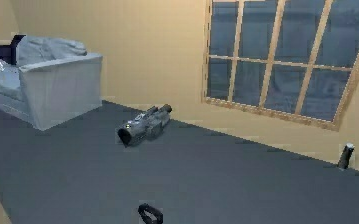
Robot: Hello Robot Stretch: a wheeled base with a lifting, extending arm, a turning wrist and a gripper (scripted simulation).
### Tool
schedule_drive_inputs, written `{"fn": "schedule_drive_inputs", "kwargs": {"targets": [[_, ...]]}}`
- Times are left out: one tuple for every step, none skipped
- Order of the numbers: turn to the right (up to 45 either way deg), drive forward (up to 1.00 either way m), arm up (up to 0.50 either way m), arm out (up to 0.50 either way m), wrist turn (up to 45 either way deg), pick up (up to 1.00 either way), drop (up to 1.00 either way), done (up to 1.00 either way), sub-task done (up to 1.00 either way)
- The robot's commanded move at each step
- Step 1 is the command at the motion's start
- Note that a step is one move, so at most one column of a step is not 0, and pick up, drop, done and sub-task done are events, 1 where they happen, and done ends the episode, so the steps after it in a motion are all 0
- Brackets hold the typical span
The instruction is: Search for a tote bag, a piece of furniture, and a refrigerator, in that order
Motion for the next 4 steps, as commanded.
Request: {"fn": "schedule_drive_inputs", "kwargs": {"targets": [[45.0,0.00,0.00,0.00,0.0,0.00,0.00,0.00,0.00],[45.0,0.00,0.00,0.00,0.0,0.00,0.00,0.00,0.00],[30.0,0.00,0.00,0.00,0.0,0.00,0.00,0.00,0.00],[0.0,0.20,0.00,0.00,0.0,0.00,0.00,0.00,0.00]]}}
